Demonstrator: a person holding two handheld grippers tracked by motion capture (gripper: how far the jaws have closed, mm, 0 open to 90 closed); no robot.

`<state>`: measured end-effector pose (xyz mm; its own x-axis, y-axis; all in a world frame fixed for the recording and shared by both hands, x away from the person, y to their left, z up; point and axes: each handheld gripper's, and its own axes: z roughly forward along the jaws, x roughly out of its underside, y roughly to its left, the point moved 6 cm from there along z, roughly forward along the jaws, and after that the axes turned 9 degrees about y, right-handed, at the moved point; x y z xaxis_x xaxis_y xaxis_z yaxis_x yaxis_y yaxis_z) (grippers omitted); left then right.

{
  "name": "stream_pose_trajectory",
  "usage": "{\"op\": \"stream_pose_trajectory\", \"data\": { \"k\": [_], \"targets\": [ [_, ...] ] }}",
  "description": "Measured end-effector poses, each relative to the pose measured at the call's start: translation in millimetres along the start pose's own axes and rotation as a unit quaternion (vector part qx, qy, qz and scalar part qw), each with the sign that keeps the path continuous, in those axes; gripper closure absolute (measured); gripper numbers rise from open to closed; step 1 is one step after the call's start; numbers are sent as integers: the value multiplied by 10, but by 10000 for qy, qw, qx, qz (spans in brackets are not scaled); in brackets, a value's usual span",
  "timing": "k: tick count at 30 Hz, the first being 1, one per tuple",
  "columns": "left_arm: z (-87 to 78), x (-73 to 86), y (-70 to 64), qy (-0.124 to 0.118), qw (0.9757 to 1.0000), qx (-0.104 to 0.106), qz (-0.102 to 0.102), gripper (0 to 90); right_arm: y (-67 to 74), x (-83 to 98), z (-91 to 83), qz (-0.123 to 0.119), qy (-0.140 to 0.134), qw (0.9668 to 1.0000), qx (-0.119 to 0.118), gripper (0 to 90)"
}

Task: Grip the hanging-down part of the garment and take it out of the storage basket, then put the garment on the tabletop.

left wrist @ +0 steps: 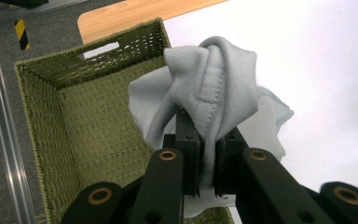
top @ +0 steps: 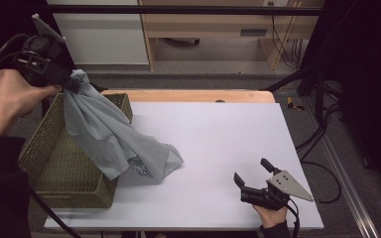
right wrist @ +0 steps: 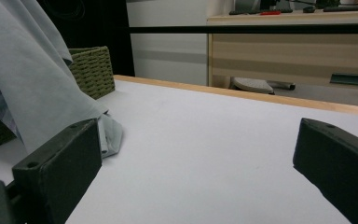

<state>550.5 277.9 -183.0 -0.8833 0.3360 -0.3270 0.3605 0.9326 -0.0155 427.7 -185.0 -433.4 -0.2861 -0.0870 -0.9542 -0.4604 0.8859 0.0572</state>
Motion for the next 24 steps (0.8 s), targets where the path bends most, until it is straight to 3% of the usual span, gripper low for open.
{"op": "stream_pose_trajectory", "data": {
  "k": [17, 21, 24],
  "targets": [
    [-14, -21, -66, -16, 10000, 25, 50, 822, 35, 68, 11, -5, 15, 10000, -45, 9],
    [-12, -50, -145, -3, 9999, 39, 121, 822, 34, 73, 11, 16, 29, 10000, -58, 9],
    [-17, -84, -281, -54, 9995, 100, 309, 822, 40, 72, 7, 10, 27, 10000, -58, 9]
  ]
}}
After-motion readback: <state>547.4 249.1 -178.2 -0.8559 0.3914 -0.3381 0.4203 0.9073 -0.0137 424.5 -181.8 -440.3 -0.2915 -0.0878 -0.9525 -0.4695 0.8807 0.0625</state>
